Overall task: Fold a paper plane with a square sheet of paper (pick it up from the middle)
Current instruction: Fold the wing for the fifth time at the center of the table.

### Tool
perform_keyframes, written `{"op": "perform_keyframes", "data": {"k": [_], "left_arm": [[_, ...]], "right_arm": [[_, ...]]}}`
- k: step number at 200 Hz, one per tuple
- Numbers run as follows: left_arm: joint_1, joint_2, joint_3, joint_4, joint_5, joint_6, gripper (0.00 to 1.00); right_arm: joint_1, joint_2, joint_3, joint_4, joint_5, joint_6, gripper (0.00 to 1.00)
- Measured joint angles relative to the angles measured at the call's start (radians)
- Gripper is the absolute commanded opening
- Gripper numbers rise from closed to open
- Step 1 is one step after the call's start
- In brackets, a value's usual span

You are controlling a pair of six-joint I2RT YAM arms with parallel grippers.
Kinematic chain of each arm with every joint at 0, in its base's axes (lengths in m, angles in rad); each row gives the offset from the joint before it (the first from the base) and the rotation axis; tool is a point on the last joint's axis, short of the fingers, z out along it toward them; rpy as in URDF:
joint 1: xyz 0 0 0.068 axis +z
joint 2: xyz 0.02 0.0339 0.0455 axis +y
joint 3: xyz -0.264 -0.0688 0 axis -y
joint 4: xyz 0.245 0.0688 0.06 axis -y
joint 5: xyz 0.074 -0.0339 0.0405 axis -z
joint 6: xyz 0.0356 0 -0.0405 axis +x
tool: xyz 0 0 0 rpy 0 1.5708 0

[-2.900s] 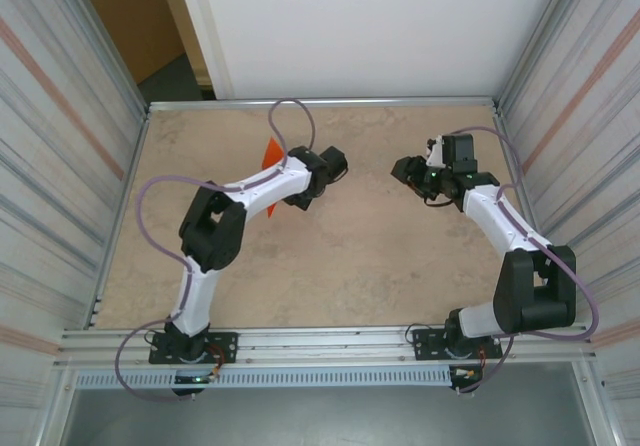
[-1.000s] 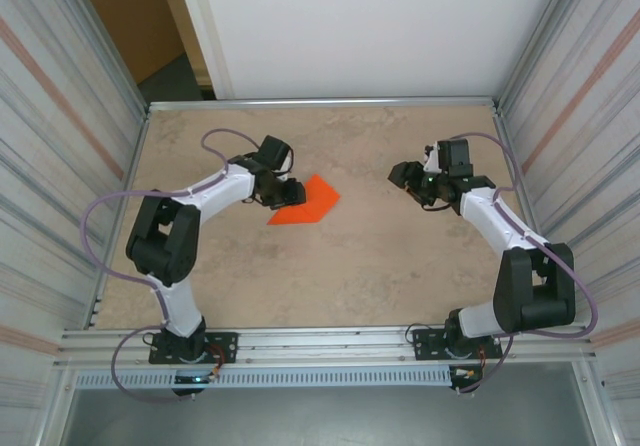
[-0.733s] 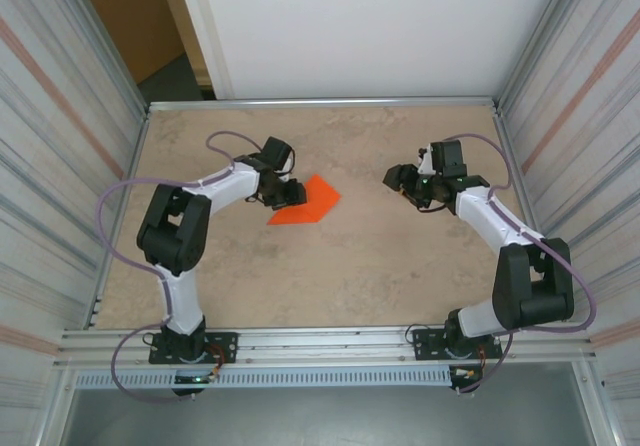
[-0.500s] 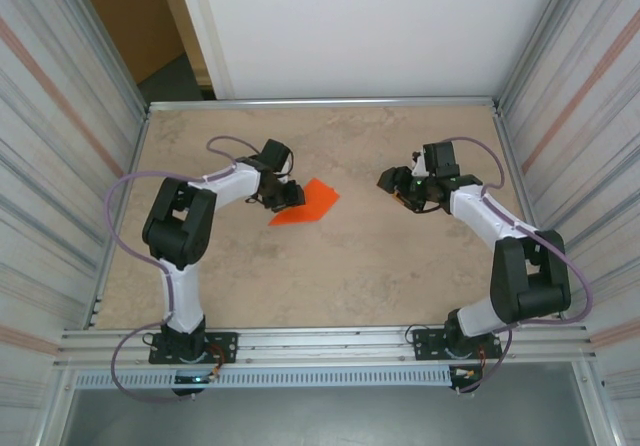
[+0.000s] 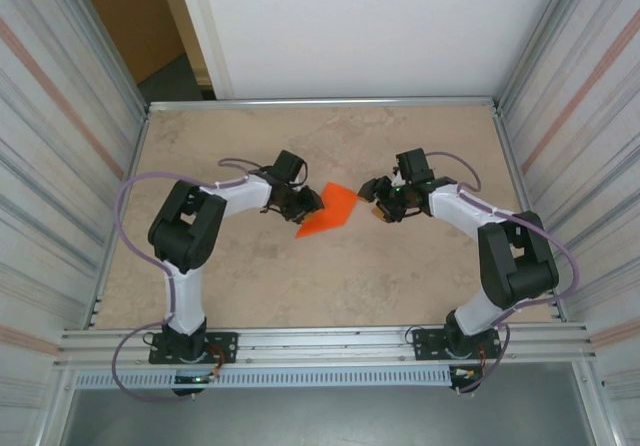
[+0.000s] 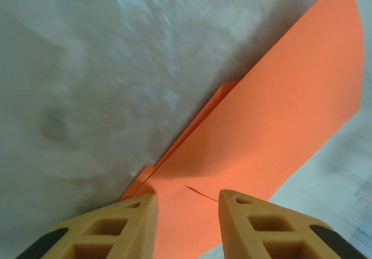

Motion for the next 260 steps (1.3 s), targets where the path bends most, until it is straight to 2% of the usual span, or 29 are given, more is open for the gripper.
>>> {"op": "perform_keyframes", "data": {"k": [50,76,84,108,198,260], "left_arm": [[-0.021,-0.012,-0.056,0.096,0.004,-0.117,0.28],[-0.018,-0.016,-0.068,0.114,0.005,-0.143,0.27],[-0.017,-0.016,-0.07,0.117,0.005,-0.148,0.27],[-0.016,-0.017,-0.072,0.121,0.008,-0.154,0.28],[-0.012,-0.017,-0.072,0.124,0.016,-0.161,0.28],[-0.01,-0.017,-0.073,0.126,0.022,-0.161,0.28]], "right_arm": [[0.089,0.108,0.0,0.021,0.0,0.035,0.53],[0.112,0.142,0.002,0.022,0.002,0.051,0.46],[0.113,0.15,0.004,0.022,0.002,0.055,0.42],[0.112,0.175,0.016,0.031,0.001,0.056,0.37],[0.101,0.201,0.017,0.066,-0.003,0.057,0.36],[0.095,0.204,0.013,0.153,-0.043,0.058,0.29]]}}
